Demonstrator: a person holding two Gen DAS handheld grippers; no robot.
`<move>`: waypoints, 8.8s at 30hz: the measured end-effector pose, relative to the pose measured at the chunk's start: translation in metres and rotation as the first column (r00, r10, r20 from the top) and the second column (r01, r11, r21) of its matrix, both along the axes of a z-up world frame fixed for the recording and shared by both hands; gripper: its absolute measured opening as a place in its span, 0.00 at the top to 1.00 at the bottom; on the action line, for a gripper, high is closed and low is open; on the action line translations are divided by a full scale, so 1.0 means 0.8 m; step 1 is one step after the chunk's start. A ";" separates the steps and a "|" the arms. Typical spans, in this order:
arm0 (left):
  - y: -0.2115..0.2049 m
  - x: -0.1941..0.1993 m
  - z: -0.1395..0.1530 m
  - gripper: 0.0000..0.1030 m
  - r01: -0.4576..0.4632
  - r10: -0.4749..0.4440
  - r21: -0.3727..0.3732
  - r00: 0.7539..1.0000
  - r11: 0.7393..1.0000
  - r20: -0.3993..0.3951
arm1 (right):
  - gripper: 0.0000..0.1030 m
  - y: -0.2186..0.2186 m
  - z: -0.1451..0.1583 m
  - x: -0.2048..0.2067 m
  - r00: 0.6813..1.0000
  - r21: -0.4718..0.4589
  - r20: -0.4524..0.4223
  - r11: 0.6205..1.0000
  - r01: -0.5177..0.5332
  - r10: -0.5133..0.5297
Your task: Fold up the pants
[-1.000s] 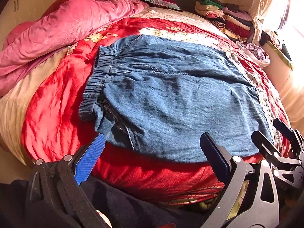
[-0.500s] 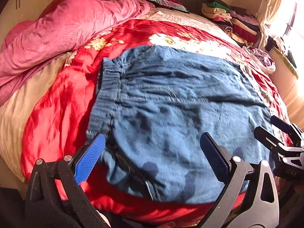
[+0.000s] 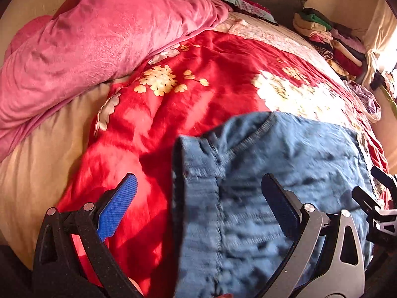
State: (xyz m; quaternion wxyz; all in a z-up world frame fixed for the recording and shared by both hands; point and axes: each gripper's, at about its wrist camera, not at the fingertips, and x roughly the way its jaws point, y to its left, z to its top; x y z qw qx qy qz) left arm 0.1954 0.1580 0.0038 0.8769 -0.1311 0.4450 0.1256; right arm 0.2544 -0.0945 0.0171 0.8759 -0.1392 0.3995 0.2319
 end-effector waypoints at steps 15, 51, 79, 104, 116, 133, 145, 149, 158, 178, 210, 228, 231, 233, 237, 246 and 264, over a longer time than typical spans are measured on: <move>0.022 0.071 -0.039 0.16 0.107 -0.107 -0.099 0.994 0.989 0.011 | 0.04 0.071 -0.022 0.086 0.986 -0.079 -0.035 0.983 -0.164 0.161; -0.073 -0.088 0.033 0.79 0.281 -0.330 0.216 0.911 0.935 0.247 | 0.89 0.013 0.041 -0.064 0.894 0.083 0.109 0.893 -0.443 0.434; -0.047 -0.261 0.007 0.60 0.223 -0.220 -0.001 0.960 0.975 0.173 | 0.85 -0.010 -0.044 -0.243 0.870 0.208 -0.119 0.869 -0.450 0.479; -0.104 -0.196 -0.033 0.59 0.327 -0.334 0.099 0.940 0.940 0.066 | 0.63 0.003 -0.072 -0.211 0.895 0.191 -0.203 0.913 -0.361 0.397; -0.126 -0.238 0.040 0.47 0.311 -0.335 0.132 0.910 0.941 0.244 | 0.42 -0.111 0.021 -0.165 0.983 0.281 -0.030 0.945 -0.167 0.183; -0.268 -0.139 -0.015 0.66 0.593 -0.576 -0.132 0.804 0.794 0.145 | 0.31 -0.142 0.026 -0.001 0.997 0.149 -0.065 0.988 0.043 -0.033; -0.295 -0.095 -0.049 0.83 0.591 -0.579 -0.218 0.806 0.777 0.122 | 0.31 -0.099 -0.040 0.089 0.978 0.013 -0.163 0.991 0.131 -0.127; -0.292 -0.102 -0.054 0.84 0.594 -0.577 -0.215 0.805 0.776 0.141 | 0.32 -0.103 -0.063 0.110 0.959 0.048 -0.243 0.985 0.163 -0.146; -0.293 -0.116 -0.048 0.83 0.616 -0.594 -0.132 0.786 0.777 0.171 | 0.89 -0.157 -0.035 0.087 0.973 0.194 -0.169 0.962 0.192 -0.160; -0.289 -0.126 -0.033 1.00 0.647 -0.632 -0.027 0.753 0.762 0.185 | 0.90 -0.360 0.011 -0.115 0.920 0.478 -0.269 0.790 0.384 -0.284; -0.317 -0.183 -0.028 1.00 0.765 -0.764 0.043 0.637 0.643 0.099 | 0.89 -0.405 -0.021 -0.208 0.873 0.355 -0.397 0.830 0.430 -0.282; -0.269 -0.197 -0.020 0.57 0.691 -0.687 -0.016 0.721 0.723 0.096 | 0.64 -0.387 0.021 -0.212 0.929 0.235 -0.204 0.906 0.352 -0.308; -0.217 -0.201 0.005 0.47 0.570 -0.564 0.003 0.813 0.822 0.145 | 0.62 -0.334 0.015 -0.206 0.971 0.192 -0.143 0.957 0.216 -0.190; -0.179 -0.202 0.016 0.40 0.470 -0.462 -0.003 0.870 0.883 0.169 | 0.62 -0.305 0.000 -0.200 0.981 0.156 -0.135 0.975 0.160 -0.139; -0.107 -0.205 0.015 0.16 0.233 -0.230 0.001 0.960 0.973 0.157 | 0.62 -0.276 -0.037 -0.191 0.980 0.083 -0.172 0.990 0.112 -0.097; -0.080 -0.175 -0.028 0.25 0.131 -0.119 -0.104 0.986 0.986 0.115 | 0.58 -0.281 -0.060 -0.191 0.968 0.072 -0.228 0.990 0.122 -0.103; -0.056 -0.170 -0.010 0.53 0.033 -0.038 0.040 0.990 0.999 0.133 | 0.44 -0.278 -0.060 -0.196 0.970 0.087 -0.232 0.992 0.092 -0.069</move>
